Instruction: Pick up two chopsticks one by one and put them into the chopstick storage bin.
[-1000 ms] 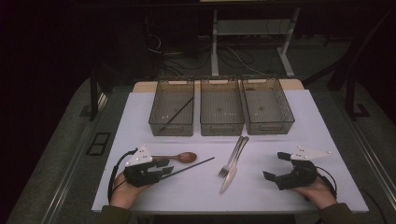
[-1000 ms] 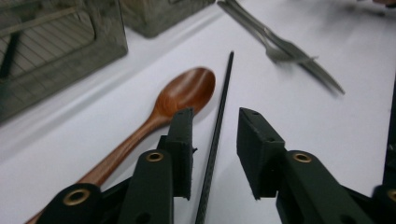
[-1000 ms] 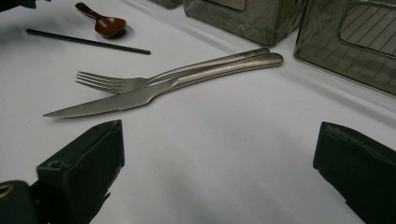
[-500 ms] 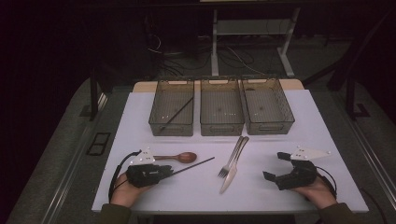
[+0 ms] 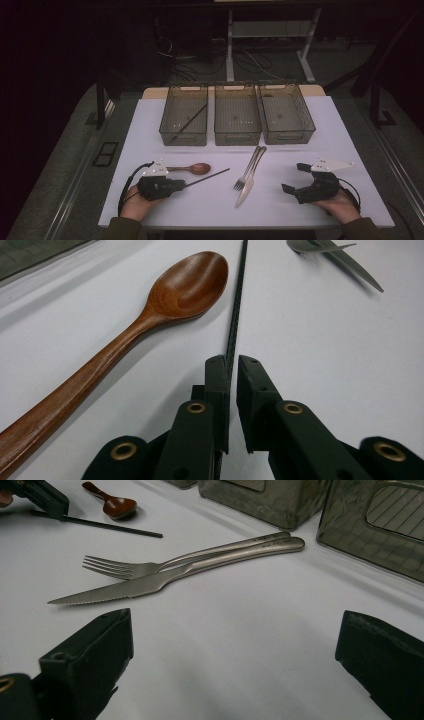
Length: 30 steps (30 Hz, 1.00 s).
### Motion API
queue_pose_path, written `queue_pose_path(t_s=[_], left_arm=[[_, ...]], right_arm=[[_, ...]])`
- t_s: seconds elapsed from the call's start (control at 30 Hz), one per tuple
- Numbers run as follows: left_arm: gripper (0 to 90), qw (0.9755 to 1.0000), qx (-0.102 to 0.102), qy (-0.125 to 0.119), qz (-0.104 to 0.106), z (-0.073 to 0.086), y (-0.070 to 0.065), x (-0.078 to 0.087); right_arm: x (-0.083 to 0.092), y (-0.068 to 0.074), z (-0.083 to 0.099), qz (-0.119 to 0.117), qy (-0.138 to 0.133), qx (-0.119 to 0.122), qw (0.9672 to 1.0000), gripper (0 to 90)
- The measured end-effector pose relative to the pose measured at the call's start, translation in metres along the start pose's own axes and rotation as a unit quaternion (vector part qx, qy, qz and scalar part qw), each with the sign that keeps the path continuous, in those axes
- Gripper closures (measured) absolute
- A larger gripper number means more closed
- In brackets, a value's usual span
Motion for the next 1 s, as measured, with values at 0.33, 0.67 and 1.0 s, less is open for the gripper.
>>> queue_pose_path(t_s=[0.33,0.67,1.0], left_arm=[[83.2,1.0,-0.003,0.001,-0.002,0.0004,0.0003,-0.0003],[81.5,0.9995,-0.021,0.021,-0.012,0.0024,0.0001,-0.004],[83.4,0.9988,-0.04,0.025,-0.015,0.0026,-0.0008,-0.0045]], right_arm=[[-0.0002,0.0002,0.0002,0.001,0.001,0.0,1.0,1.4],[0.0003,-0.0001,-0.0001,0.001,0.0,-0.001,1.0,1.4],[0.0002,0.0,0.0,0.0,0.0,0.0,1.0,1.4]])
Point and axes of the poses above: each handheld gripper's, and its own axes: x roughly backward along the jaws, z roughly out of its underside, y roughly to its left, the point moved 4 cm from there along -x, roughly forward along the jaws, and after that the axes turned 4 degrees about z, right-handed, at the moved point
